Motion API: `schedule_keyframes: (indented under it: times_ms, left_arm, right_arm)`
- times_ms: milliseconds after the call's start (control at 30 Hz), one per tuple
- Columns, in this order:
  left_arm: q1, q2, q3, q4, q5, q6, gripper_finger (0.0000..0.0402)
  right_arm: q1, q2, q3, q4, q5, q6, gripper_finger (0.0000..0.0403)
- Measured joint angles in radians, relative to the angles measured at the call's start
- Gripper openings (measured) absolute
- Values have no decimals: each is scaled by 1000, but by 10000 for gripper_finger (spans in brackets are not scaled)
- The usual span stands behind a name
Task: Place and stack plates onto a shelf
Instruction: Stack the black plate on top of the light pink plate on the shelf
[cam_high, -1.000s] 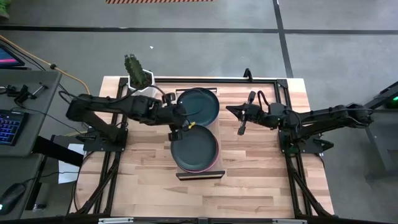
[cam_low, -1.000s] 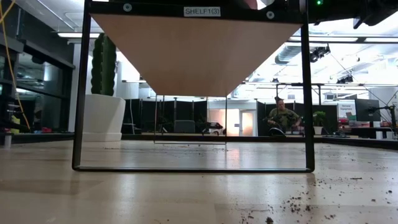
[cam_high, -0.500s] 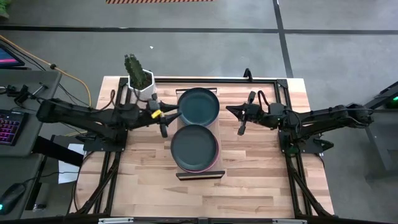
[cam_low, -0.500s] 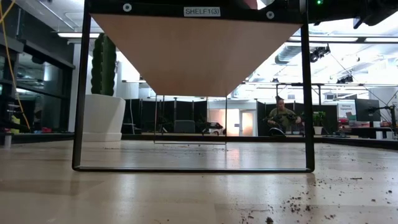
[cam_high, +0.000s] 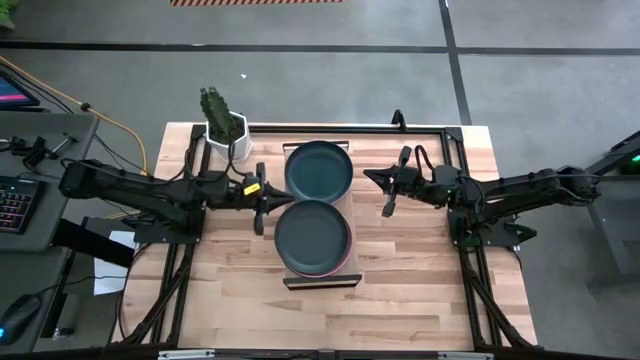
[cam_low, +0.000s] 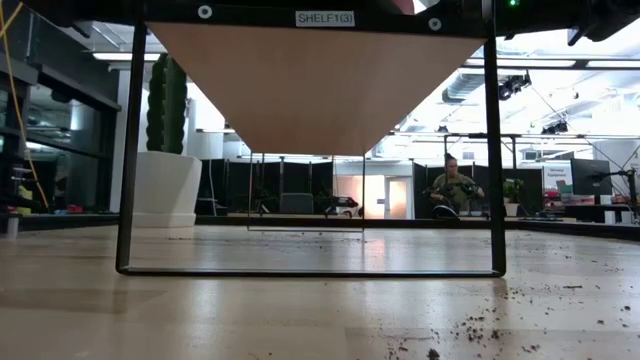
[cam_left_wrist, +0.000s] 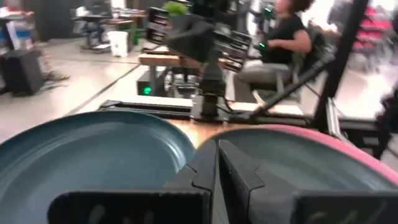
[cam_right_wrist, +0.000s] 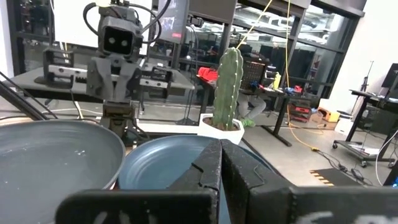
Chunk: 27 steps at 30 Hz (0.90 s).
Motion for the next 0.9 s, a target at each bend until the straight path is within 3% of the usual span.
schedule_keyframes:
  times_ms: [200, 467, 633, 900]
  left_arm:
    - [15, 6, -36, 46, 33, 93, 2]
    - [97, 2, -188, 348, 239, 80, 0]
    - [151, 0, -218, 366, 349, 74, 0]
    - [173, 34, -227, 366, 374, 54, 0]
  right_arm:
    - [0, 0, 0, -1, 0, 9, 0]
    - [0, 0, 0, -4, 0, 10, 0]
    - [0, 0, 0, -4, 0, 9, 0]
    - [0, 0, 0, -4, 0, 8, 0]
